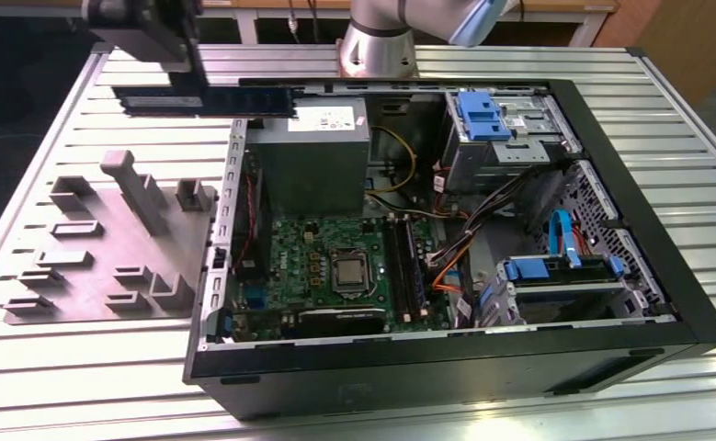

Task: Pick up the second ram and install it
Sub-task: 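Pick up the second ram and move it above second insertion slot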

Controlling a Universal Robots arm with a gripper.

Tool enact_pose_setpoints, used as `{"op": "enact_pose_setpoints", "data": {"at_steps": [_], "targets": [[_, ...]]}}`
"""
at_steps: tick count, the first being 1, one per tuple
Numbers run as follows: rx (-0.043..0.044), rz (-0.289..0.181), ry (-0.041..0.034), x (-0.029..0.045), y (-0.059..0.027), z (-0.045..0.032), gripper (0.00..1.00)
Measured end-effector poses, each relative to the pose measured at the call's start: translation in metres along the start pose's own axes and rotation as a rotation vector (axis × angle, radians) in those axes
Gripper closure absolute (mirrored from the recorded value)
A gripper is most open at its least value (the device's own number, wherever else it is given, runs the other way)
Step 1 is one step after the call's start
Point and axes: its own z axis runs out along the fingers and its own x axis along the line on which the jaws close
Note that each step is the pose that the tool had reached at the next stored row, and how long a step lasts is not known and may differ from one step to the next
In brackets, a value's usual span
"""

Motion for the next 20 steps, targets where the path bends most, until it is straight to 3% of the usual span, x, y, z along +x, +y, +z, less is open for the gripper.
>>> {"op": "enact_pose_setpoints", "data": {"at_steps": [20], "targets": [[-0.0023,0.000,0.0001,-0.0044,-0.0892,0.0024,0.89]]}}
